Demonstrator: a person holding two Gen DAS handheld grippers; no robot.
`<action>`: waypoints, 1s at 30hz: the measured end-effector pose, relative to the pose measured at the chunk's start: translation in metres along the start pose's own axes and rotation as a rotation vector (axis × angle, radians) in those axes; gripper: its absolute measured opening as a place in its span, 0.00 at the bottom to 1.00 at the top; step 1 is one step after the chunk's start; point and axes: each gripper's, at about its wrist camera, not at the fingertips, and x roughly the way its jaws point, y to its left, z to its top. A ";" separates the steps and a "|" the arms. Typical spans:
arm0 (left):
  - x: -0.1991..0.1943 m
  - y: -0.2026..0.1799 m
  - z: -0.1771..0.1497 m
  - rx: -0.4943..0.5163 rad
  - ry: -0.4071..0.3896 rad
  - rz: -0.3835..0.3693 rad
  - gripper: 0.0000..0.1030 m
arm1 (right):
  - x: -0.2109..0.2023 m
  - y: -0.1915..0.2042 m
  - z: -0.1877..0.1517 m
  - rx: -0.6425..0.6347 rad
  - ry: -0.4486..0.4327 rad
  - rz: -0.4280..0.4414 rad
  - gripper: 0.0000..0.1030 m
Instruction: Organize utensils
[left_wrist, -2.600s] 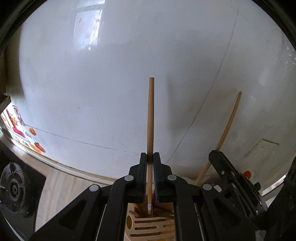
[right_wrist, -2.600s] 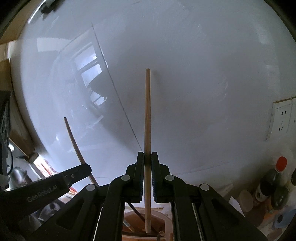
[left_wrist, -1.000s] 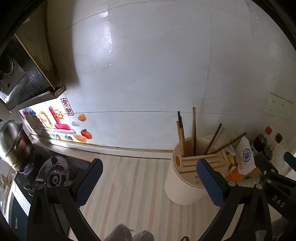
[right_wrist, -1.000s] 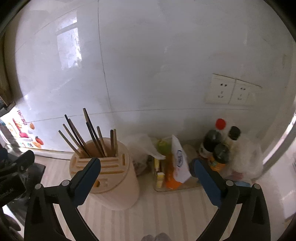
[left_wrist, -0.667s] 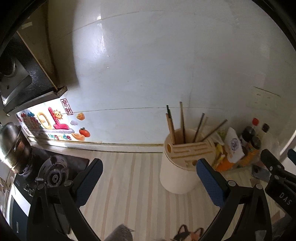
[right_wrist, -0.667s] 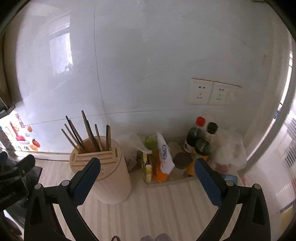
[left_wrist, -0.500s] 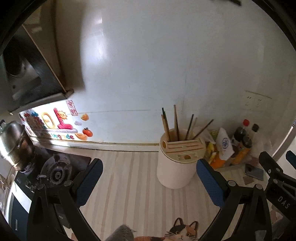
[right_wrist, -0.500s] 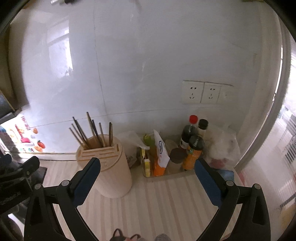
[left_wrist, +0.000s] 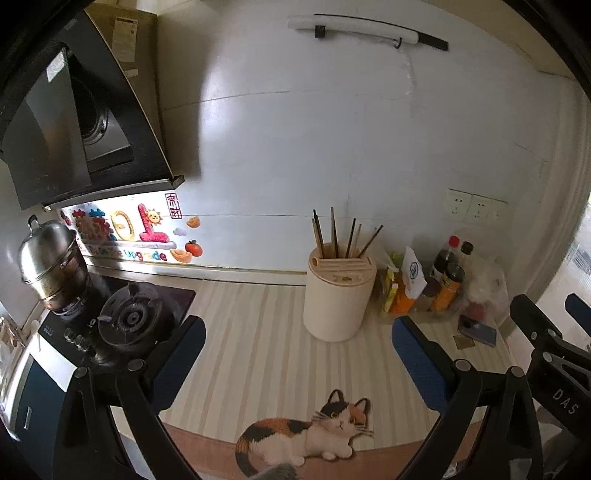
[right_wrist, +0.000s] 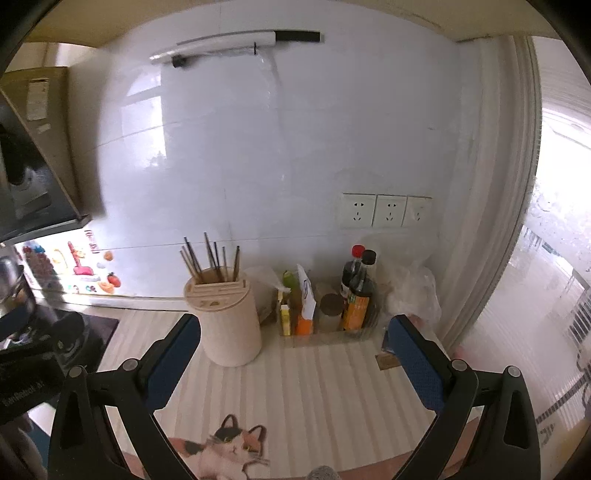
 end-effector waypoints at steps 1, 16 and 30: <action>-0.005 0.000 -0.002 0.001 -0.002 0.001 1.00 | -0.008 0.000 -0.002 -0.004 -0.003 0.005 1.00; -0.035 0.008 -0.015 -0.001 -0.032 0.015 1.00 | -0.066 0.004 -0.012 -0.015 -0.061 -0.001 1.00; -0.031 0.014 -0.018 -0.005 -0.023 0.025 1.00 | -0.057 0.007 -0.013 -0.021 -0.035 0.009 1.00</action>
